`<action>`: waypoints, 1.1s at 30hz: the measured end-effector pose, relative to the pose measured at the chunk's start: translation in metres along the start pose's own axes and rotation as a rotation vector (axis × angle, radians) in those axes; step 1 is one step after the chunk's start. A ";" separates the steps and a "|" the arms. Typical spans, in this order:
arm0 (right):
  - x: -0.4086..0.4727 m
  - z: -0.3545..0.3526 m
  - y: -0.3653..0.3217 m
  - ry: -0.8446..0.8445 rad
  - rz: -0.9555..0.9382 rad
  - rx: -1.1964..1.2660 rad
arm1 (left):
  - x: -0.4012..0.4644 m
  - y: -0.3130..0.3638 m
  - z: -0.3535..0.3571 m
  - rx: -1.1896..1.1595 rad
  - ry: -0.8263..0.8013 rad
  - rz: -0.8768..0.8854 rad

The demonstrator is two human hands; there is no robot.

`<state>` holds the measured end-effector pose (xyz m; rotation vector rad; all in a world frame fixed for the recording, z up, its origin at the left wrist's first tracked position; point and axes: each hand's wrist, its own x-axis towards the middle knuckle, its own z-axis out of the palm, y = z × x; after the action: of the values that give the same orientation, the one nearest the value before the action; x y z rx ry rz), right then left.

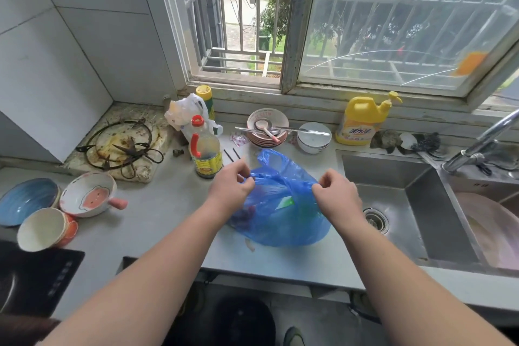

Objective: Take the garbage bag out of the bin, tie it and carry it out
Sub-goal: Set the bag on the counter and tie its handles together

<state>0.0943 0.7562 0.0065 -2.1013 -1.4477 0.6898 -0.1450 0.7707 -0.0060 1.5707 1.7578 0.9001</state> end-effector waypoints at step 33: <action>0.034 -0.030 0.004 -0.622 -0.068 0.968 | 0.020 0.036 -0.029 -0.746 -0.480 -0.108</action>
<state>0.1274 0.7835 0.0217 -1.1119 -1.0736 1.6950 -0.1493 0.7904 0.0403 1.0616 0.9875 0.8880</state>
